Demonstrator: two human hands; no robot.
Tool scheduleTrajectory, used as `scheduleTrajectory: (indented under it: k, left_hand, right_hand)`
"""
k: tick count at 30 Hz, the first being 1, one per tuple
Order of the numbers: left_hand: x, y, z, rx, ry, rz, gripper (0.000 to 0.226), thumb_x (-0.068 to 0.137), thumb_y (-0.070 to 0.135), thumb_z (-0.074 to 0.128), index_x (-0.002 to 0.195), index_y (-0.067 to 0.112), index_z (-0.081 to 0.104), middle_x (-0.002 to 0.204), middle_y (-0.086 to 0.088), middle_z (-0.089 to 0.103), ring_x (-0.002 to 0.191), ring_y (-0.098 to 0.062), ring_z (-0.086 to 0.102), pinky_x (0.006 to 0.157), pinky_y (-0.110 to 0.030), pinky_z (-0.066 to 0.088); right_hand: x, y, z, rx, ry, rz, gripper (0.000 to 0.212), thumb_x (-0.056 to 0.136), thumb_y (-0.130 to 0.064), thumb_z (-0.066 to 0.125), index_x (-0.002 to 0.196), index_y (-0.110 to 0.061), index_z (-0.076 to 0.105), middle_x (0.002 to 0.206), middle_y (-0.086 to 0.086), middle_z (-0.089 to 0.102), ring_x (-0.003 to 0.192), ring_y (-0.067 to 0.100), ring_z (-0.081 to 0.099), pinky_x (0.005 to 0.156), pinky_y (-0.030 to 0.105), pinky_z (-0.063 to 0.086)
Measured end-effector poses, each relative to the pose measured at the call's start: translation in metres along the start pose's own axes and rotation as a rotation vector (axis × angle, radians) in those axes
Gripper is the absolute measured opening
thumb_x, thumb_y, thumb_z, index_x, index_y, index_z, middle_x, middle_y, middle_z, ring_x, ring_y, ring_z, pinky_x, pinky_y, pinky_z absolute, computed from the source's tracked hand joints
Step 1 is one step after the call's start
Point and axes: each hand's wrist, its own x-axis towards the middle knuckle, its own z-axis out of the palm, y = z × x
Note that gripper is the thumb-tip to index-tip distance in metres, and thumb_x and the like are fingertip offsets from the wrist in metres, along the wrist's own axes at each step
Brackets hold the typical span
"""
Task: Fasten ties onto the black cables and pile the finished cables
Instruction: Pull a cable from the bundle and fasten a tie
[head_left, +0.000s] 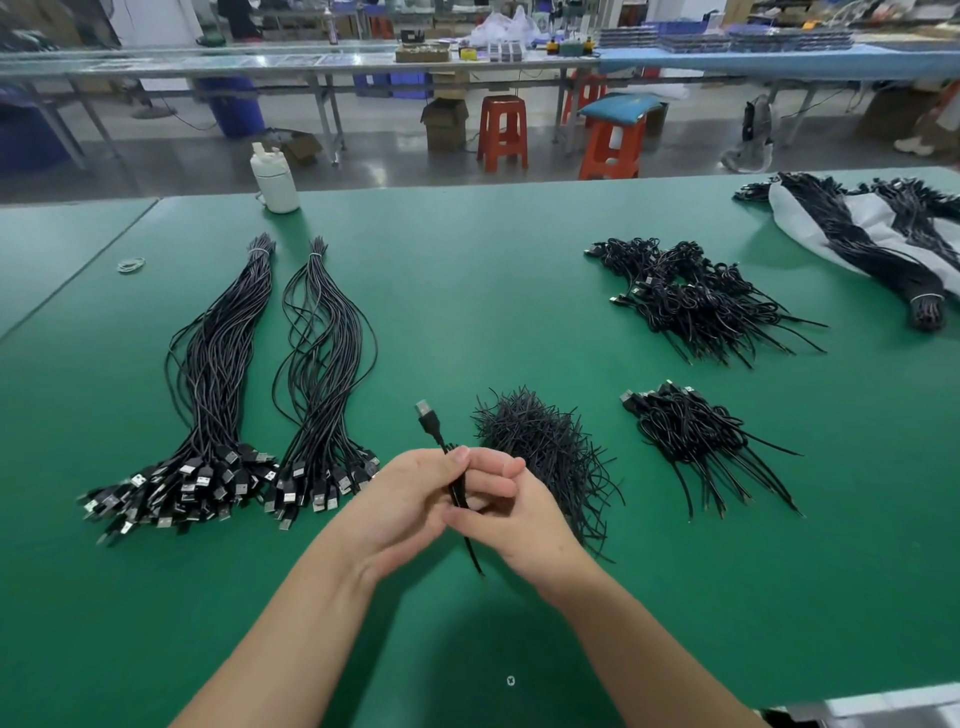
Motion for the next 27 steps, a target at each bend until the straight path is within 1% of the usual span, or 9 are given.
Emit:
scheduleTrajectory:
  k: [3,6,10,12,15,19,22,25,27]
  left_hand:
    - [0.001,0.012,-0.006,0.093,0.002,-0.120,0.032,0.097,0.023,0.054,0.101,-0.002,0.074,0.114,-0.031,0.067,0.108,-0.036,0.066,0.096,-0.040,0.054]
    - [0.003,0.013,-0.005,0.155,0.127,-0.164,0.032,0.098,0.019,0.049,0.090,0.001,0.073,0.107,-0.031,0.069,0.098,-0.032,0.069,0.085,-0.030,0.057]
    - [0.000,-0.002,0.005,0.429,0.331,-0.121,0.038,0.105,0.016,0.044,0.075,0.013,0.067,0.084,-0.001,0.075,0.078,-0.008,0.063,0.068,-0.016,0.047]
    - [-0.003,-0.007,0.003,0.677,0.440,-0.089,0.038,0.105,0.021,0.046,0.076,0.018,0.069,0.071,0.014,0.068,0.066,0.003,0.055,0.067,-0.017,0.042]
    - [-0.005,-0.016,0.002,0.693,0.495,-0.073,0.036,0.105,0.022,0.045,0.085,0.011,0.073,0.067,0.001,0.057,0.062,-0.012,0.052,0.068,-0.029,0.046]
    - [-0.004,-0.026,0.012,0.337,0.625,0.068,0.029,0.097,0.023,0.061,0.082,0.001,0.073,0.072,-0.012,0.072,0.063,-0.019,0.070,0.061,-0.026,0.059]
    - [-0.005,-0.029,0.012,0.162,0.708,0.146,0.032,0.079,0.030,0.076,0.075,0.000,0.064,0.062,-0.014,0.065,0.055,-0.023,0.067,0.051,-0.029,0.056]
    - [-0.006,-0.029,0.009,0.278,0.704,0.127,0.042,0.073,0.039,0.079,0.090,0.007,0.057,0.050,-0.005,0.051,0.040,-0.023,0.053,0.041,-0.029,0.046]
    - [-0.007,-0.026,0.004,0.485,0.655,0.154,0.027,0.081,0.033,0.079,0.096,0.018,0.062,0.049,-0.003,0.049,0.040,-0.021,0.046,0.043,-0.027,0.041]
  right_hand:
    - [0.001,0.003,-0.004,-0.012,0.054,0.017,0.054,0.075,0.000,0.082,0.122,-0.018,0.062,0.109,0.008,0.073,0.102,0.020,0.070,0.089,0.032,0.057]
    - [0.000,0.005,-0.004,-0.160,0.029,-0.077,0.045,0.077,-0.003,0.076,0.113,-0.029,0.067,0.104,0.003,0.073,0.095,0.011,0.070,0.086,0.026,0.056]
    - [0.001,0.006,-0.007,-0.638,0.105,-0.211,0.032,0.081,-0.020,0.069,0.112,-0.029,0.065,0.098,-0.014,0.059,0.086,-0.002,0.056,0.074,0.012,0.043]
    - [0.002,0.005,-0.010,-0.856,0.084,-0.237,0.035,0.089,-0.022,0.061,0.123,-0.022,0.056,0.101,-0.013,0.048,0.079,0.000,0.051,0.069,0.019,0.038]
    - [-0.001,0.008,-0.007,-1.203,-0.042,-0.249,0.029,0.100,-0.021,0.045,0.128,-0.017,0.042,0.109,0.000,0.037,0.071,0.026,0.056,0.059,0.033,0.033]
    - [-0.005,0.003,-0.001,-1.157,0.009,-0.192,0.022,0.101,-0.017,0.040,0.123,-0.016,0.042,0.106,0.001,0.034,0.072,0.033,0.057,0.058,0.038,0.029]
    - [-0.004,-0.003,-0.001,-1.168,0.016,-0.172,0.022,0.102,-0.017,0.039,0.124,-0.014,0.041,0.112,0.005,0.038,0.078,0.035,0.058,0.060,0.038,0.029]
    - [-0.006,-0.007,0.000,-1.200,-0.011,-0.168,0.021,0.104,-0.018,0.035,0.123,-0.012,0.042,0.111,0.007,0.038,0.075,0.035,0.056,0.060,0.039,0.029]
    - [-0.007,-0.008,0.000,-1.213,-0.043,-0.174,0.021,0.105,-0.020,0.033,0.122,-0.012,0.042,0.109,0.007,0.039,0.073,0.035,0.055,0.059,0.039,0.029]
